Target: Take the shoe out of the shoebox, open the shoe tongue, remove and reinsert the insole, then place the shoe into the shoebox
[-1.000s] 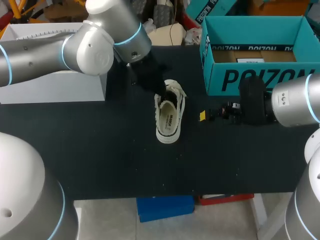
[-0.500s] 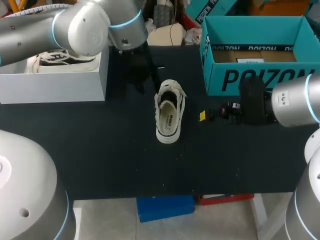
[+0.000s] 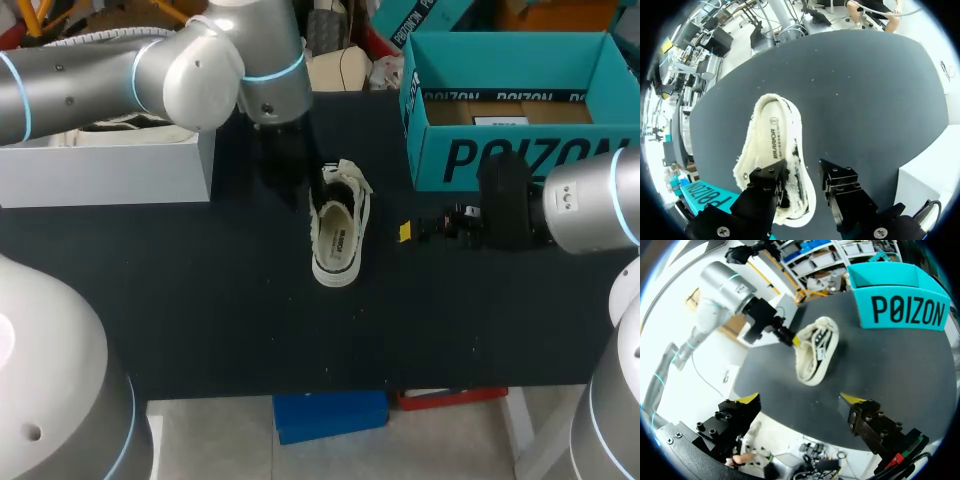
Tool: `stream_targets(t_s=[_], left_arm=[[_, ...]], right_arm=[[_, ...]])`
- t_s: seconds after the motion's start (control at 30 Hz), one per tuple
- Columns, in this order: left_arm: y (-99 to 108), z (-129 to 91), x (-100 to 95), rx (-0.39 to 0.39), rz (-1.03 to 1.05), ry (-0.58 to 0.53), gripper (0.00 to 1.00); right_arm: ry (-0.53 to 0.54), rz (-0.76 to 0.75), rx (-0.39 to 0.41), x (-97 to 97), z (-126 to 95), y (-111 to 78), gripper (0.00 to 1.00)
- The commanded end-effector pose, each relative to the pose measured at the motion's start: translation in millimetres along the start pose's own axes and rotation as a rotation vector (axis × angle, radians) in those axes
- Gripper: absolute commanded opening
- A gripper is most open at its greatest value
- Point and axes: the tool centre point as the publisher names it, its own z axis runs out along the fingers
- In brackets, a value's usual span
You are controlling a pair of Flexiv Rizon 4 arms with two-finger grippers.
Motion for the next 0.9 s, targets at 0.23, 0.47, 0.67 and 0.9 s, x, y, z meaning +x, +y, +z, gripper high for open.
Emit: stream_targets(t_s=[0.23, 0.47, 0.67, 0.9], left_arm=[[11.1, 41.7, -4.1, -0.015, 0.005, 0.067, 0.33], [18.9, 64.0, -7.7, -0.053, 0.029, 0.095, 0.32], [24.0, 68.4, -8.0, -0.071, 0.032, 0.099, 0.25], [20.1, 59.5, -6.1, -0.059, 0.036, 0.106, 0.00]], right_arm=[[-0.003, 0.001, -0.001, 1.2, 1.4, -0.1, 1.00], [-0.003, 0.001, -0.001, 1.2, 1.4, -0.1, 1.00], [-0.003, 0.001, -0.001, 1.2, 1.4, -0.1, 1.00], [-0.003, 0.001, -0.001, 1.2, 1.4, -0.1, 1.00]])
